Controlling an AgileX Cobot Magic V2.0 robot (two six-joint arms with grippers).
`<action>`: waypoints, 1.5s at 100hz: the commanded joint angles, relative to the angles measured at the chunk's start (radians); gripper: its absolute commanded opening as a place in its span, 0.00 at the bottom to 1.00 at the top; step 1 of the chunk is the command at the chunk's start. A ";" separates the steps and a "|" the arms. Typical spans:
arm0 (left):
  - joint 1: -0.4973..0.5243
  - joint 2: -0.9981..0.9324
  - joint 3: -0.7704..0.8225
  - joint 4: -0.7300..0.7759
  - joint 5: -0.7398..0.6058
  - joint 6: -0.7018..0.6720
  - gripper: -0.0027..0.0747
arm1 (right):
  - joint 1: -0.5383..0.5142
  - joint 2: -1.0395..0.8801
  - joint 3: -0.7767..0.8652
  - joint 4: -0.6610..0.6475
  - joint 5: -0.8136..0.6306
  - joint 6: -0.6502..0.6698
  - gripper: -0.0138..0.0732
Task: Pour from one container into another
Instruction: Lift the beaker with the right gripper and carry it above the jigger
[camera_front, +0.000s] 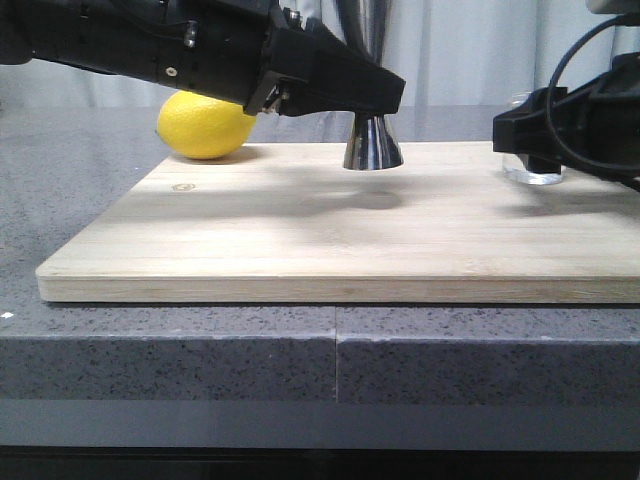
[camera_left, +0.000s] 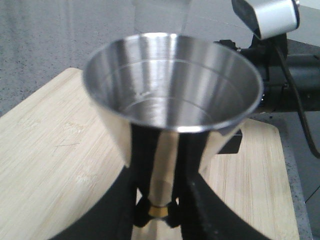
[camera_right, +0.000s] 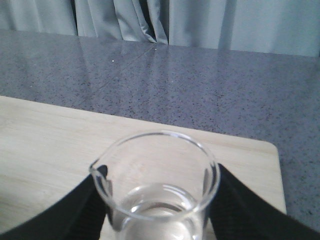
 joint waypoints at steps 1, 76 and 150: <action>0.003 -0.058 -0.032 -0.049 0.066 -0.013 0.02 | -0.007 -0.027 -0.032 -0.007 -0.060 -0.006 0.60; 0.003 -0.058 -0.032 -0.042 0.066 -0.018 0.02 | -0.007 -0.027 -0.032 -0.010 -0.038 -0.006 0.60; 0.003 -0.058 -0.032 -0.042 0.066 -0.018 0.02 | -0.007 -0.027 -0.032 -0.010 -0.023 -0.006 0.53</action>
